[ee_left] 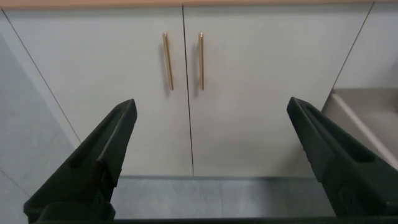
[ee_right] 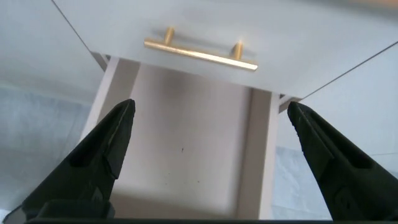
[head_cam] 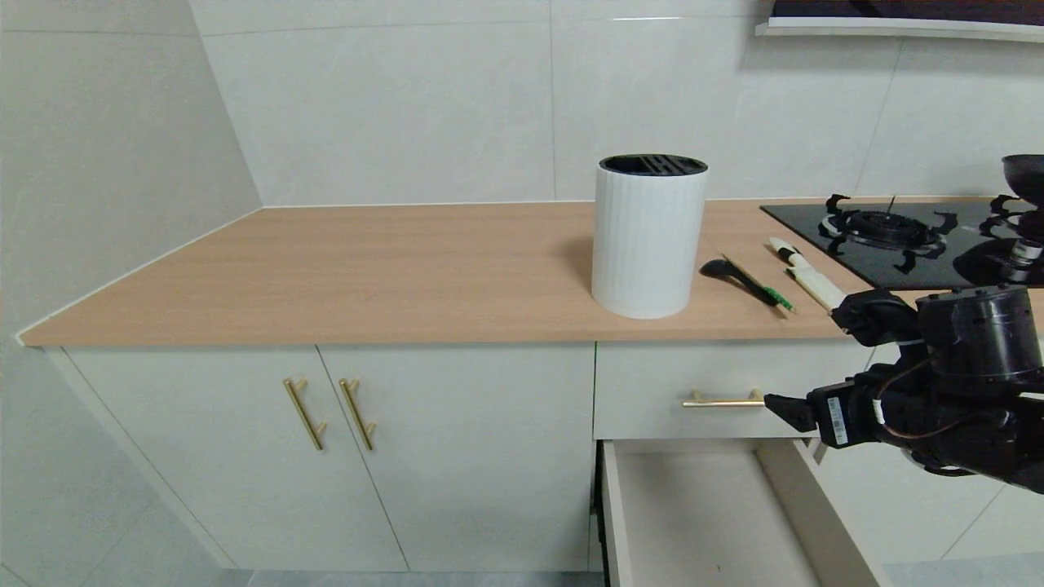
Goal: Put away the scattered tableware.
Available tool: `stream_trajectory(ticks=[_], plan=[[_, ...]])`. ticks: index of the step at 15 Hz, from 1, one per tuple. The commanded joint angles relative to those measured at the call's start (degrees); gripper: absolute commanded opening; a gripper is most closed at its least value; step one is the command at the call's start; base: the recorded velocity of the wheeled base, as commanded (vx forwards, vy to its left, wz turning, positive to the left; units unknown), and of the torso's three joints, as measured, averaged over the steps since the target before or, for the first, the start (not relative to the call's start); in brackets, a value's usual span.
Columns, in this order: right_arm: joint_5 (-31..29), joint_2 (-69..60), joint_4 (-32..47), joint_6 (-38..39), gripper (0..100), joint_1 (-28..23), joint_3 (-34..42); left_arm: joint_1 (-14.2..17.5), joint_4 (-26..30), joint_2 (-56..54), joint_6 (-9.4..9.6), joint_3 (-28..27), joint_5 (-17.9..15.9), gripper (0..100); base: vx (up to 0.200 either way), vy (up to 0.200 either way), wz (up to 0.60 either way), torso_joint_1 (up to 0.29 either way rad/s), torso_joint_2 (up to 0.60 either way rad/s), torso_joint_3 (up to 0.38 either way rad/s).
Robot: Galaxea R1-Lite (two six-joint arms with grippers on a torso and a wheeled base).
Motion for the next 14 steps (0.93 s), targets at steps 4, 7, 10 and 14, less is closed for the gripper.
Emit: stream_trajectory(ticks=[4,7,10,14], plan=[[0.01,0.44,-1.24,-0.02,100,0.03,0.08,0.01,-0.05,-0.01,-0.01,0.0,0.01,100,0.0,0.0,0.0,0.21,-0.5,-0.284],[0.01,1.41,-2.3,-0.55,100,-0.67,-0.54,0.01,-0.05,-0.01,-0.01,0.0,0.01,100,0.0,0.0,0.0,0.098,-0.23,-0.128],[-0.69,5.19,-4.23,-1.95,100,-1.11,-6.25,0.01,-0.05,-0.01,-0.01,0.0,0.01,100,0.0,0.0,0.0,0.011,-0.02,-0.007],[-1.31,9.94,5.35,-1.87,100,-3.39,-22.07,0.01,-0.05,-0.01,-0.01,0.0,0.01,100,0.0,0.0,0.0,0.0,0.0,0.0]])
